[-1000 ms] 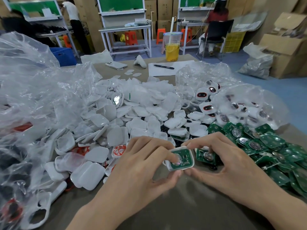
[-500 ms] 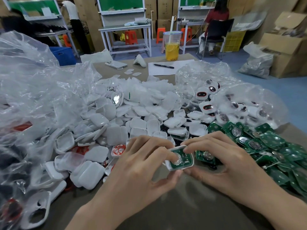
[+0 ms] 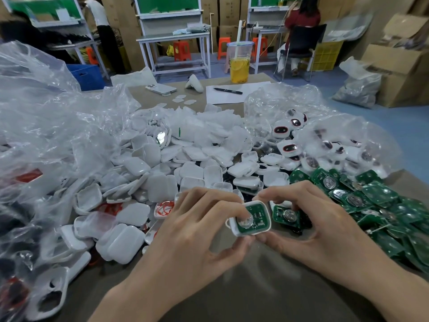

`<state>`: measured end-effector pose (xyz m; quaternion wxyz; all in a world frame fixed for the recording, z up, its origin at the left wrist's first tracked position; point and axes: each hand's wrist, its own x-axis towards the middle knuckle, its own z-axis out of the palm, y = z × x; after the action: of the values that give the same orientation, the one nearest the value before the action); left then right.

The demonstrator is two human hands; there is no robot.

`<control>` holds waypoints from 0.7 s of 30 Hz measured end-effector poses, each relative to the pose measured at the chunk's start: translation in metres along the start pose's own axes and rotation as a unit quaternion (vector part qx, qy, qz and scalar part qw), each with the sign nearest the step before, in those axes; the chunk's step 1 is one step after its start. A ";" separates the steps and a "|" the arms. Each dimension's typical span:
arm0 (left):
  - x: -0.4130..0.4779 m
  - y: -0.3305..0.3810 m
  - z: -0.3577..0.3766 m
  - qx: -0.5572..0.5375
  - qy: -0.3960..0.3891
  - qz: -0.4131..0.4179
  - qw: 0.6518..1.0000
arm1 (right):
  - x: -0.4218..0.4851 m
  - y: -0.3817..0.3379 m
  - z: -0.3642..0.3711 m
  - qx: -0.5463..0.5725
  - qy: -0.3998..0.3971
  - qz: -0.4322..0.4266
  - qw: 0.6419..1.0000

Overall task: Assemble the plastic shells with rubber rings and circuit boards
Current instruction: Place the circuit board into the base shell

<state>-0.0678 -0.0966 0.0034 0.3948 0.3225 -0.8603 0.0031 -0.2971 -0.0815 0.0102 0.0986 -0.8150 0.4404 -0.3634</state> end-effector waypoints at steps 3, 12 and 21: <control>0.000 -0.001 0.000 0.007 -0.019 -0.006 1.000 | 0.000 -0.001 0.000 -0.006 -0.007 0.004 1.000; -0.003 -0.005 0.000 0.029 -0.129 -0.038 0.990 | -0.001 0.005 0.000 0.002 -0.030 0.041 0.999; -0.008 -0.007 -0.007 0.003 -0.168 -0.073 0.983 | 0.000 0.006 0.000 0.011 0.017 0.047 0.999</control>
<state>-0.0558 -0.0961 0.0008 0.2425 0.3816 -0.8886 -0.0776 -0.3007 -0.0853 0.0076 0.1165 -0.7861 0.4758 -0.3770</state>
